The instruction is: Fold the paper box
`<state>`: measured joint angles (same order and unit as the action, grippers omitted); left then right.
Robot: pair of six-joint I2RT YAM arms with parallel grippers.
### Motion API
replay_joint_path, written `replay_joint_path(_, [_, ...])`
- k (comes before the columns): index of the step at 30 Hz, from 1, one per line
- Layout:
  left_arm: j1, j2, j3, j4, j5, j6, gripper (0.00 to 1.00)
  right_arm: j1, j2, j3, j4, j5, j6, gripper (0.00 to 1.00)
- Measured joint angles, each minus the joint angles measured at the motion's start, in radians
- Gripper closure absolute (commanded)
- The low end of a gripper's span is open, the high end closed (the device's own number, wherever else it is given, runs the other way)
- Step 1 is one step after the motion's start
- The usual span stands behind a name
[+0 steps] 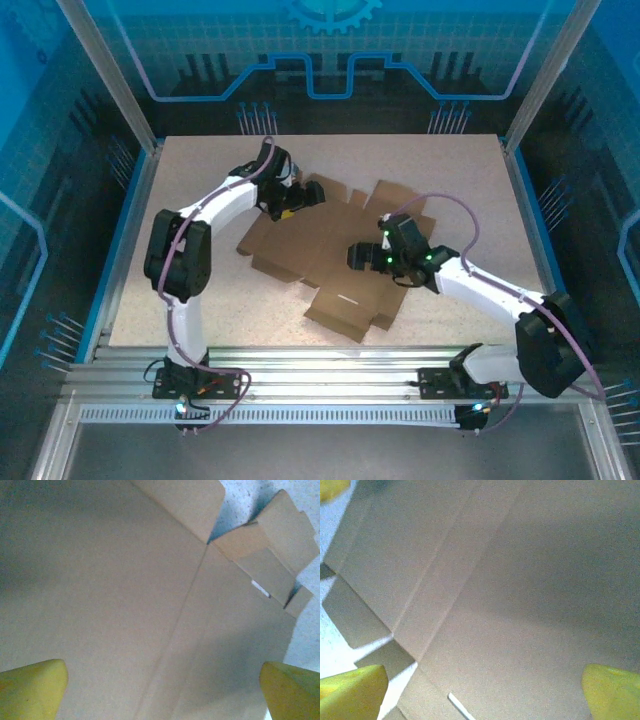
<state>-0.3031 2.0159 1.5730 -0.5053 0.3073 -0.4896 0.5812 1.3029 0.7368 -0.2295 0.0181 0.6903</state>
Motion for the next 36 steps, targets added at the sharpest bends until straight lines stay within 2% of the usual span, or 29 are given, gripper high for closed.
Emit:
replay_joint_path(9, [0.000, 0.199, 0.237, -0.085, -0.050, 0.064, 0.01, 0.117, 0.022, -0.053, -0.023, -0.005, 0.077, 0.00])
replay_joint_path(13, [-0.001, 0.247, 0.287, -0.121, -0.075, 0.085, 0.01, 0.120, 0.063, -0.064, -0.008, -0.005, 0.101, 0.00])
replay_joint_path(19, [-0.001, 0.265, 0.275, -0.164, -0.113, 0.100, 0.00, 0.087, 0.119, -0.077, 0.014, -0.032, 0.115, 0.00])
replay_joint_path(26, [0.002, 0.158, 0.082, -0.101, -0.128, 0.087, 0.01, -0.069, 0.207, -0.005, 0.019, -0.082, 0.074, 0.00])
replay_joint_path(31, [0.005, -0.002, -0.165, -0.034, -0.125, 0.026, 0.01, -0.178, 0.371, 0.171, -0.002, -0.081, 0.011, 0.00])
replay_joint_path(36, [-0.041, -0.152, -0.380, 0.023, -0.113, -0.063, 0.01, -0.219, 0.558, 0.404, -0.018, -0.066, -0.039, 0.00])
